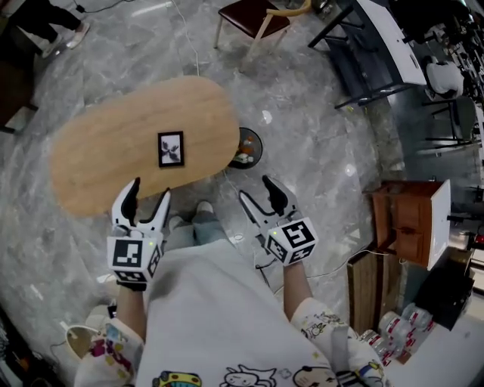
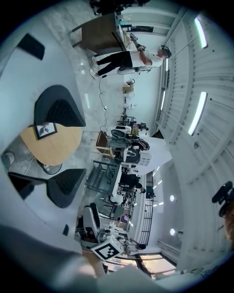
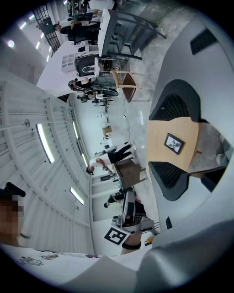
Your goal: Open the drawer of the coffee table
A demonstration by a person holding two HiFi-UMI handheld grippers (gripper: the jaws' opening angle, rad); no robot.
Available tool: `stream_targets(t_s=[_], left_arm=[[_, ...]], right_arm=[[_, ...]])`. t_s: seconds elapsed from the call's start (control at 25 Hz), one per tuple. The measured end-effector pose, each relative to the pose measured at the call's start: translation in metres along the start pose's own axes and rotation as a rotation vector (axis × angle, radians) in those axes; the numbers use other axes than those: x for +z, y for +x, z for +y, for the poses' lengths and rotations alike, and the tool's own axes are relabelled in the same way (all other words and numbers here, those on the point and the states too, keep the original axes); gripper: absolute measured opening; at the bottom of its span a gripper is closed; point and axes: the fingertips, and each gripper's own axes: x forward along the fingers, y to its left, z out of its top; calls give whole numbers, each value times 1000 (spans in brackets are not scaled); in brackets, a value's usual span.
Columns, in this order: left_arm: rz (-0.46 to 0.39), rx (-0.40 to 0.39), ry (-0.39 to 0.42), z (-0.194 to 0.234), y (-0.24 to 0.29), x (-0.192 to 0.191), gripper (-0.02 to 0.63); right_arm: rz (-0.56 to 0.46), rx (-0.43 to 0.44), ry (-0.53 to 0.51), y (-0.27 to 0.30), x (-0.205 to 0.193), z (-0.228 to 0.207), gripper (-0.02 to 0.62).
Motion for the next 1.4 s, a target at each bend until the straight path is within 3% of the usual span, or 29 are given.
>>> stream_targets(t_s=[0.32,0.64,1.16,1.4], left_arm=[[-11,3,-13,22,-17,-9,264],[31,-58,-33,29,-28,-36,264],[106,-66,-71,4,7,-82,264],[165,-77,-45,-20,30,-107,264]], right_arm=[[43,23,-25,17,-8,31,244],[90,-6,-66,26,-20,51,244],[176,43,-97,37,-66,20,244],[178,79,-69,49,-91,-2,244]])
